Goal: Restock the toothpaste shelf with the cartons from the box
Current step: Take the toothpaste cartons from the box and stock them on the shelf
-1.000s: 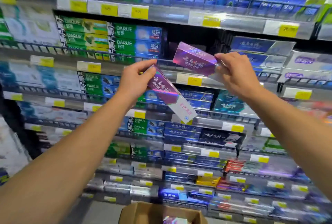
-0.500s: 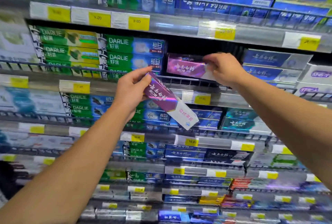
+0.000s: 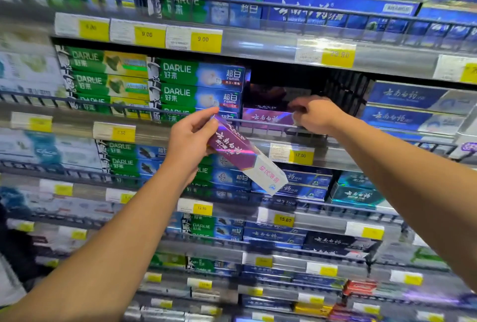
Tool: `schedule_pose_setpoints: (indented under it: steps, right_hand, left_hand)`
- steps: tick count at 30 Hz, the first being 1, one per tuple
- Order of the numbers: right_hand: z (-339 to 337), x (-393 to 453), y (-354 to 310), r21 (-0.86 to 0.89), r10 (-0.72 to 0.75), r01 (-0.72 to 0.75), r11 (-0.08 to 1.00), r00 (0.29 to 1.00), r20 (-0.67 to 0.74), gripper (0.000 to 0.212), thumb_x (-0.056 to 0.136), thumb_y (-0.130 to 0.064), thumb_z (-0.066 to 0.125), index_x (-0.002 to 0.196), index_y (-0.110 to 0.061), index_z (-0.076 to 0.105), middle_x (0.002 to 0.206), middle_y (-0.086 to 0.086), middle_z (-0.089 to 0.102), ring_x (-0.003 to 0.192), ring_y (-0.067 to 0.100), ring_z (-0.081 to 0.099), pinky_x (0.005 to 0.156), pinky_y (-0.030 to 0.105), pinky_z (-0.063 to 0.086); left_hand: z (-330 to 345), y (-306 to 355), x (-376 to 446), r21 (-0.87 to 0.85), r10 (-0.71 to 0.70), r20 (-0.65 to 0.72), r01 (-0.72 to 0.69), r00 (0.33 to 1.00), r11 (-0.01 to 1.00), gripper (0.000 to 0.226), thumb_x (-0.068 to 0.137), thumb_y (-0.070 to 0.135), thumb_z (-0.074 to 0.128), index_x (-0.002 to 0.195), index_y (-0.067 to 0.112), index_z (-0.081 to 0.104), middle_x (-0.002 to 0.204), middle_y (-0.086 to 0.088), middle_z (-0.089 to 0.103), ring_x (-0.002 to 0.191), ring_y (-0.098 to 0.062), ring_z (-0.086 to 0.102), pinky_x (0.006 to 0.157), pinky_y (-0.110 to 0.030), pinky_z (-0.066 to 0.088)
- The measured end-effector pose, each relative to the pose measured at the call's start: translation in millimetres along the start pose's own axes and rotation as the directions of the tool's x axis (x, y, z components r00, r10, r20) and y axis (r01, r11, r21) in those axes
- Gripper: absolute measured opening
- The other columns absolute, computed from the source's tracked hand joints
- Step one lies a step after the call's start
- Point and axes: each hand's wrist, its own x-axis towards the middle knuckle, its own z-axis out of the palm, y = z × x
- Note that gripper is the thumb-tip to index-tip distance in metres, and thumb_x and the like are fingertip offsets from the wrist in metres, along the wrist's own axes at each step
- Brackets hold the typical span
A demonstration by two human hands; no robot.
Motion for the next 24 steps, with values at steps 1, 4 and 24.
schedule_pose_setpoints:
  steps: [1, 4, 24]
  right_hand:
    - [-1, -2, 0, 0.035, 0.017, -0.017, 0.999, 1.000, -0.008, 0.042, 0.095, -0.020, 0.049, 0.137, -0.015, 0.051, 0.137, 0.011, 0.054, 0.126, 0.029, 0.047, 0.099, 0.025, 0.035]
    - [-5, -16, -5, 0.198, 0.006, 0.036, 0.979, 0.978, -0.208, 0.039, 0.088, -0.016, 0.055, 0.127, -0.016, 0.061, 0.124, 0.007, 0.064, 0.115, 0.023, 0.057, 0.098, 0.024, 0.040]
    - [-52, -68, -28, 0.252, -0.207, 0.273, 0.928, 0.943, -0.259, 0.037, 0.093, -0.011, 0.056, 0.127, -0.024, 0.060, 0.115, -0.011, 0.064, 0.107, 0.005, 0.056, 0.083, 0.011, 0.039]
  left_hand:
    - [2, 0, 0, -0.001, -0.001, -0.004, 0.001, 1.000, 1.000, 0.030, 0.095, 0.010, 0.055, 0.121, 0.020, 0.065, 0.097, 0.006, 0.069, 0.073, -0.007, 0.064, 0.057, -0.024, 0.055]
    - [7, 1, 0, -0.017, 0.007, -0.011, -0.007, 1.000, 1.000, 0.027, 0.095, 0.011, 0.055, 0.118, 0.022, 0.066, 0.095, 0.006, 0.069, 0.074, -0.008, 0.063, 0.056, -0.025, 0.054]
    - [30, 33, -4, -0.018, 0.193, 0.073, -0.192, 0.978, 0.981, 0.023, 0.089, 0.014, 0.064, 0.099, 0.034, 0.070, 0.105, 0.002, 0.071, 0.102, -0.019, 0.065, 0.084, -0.035, 0.054]
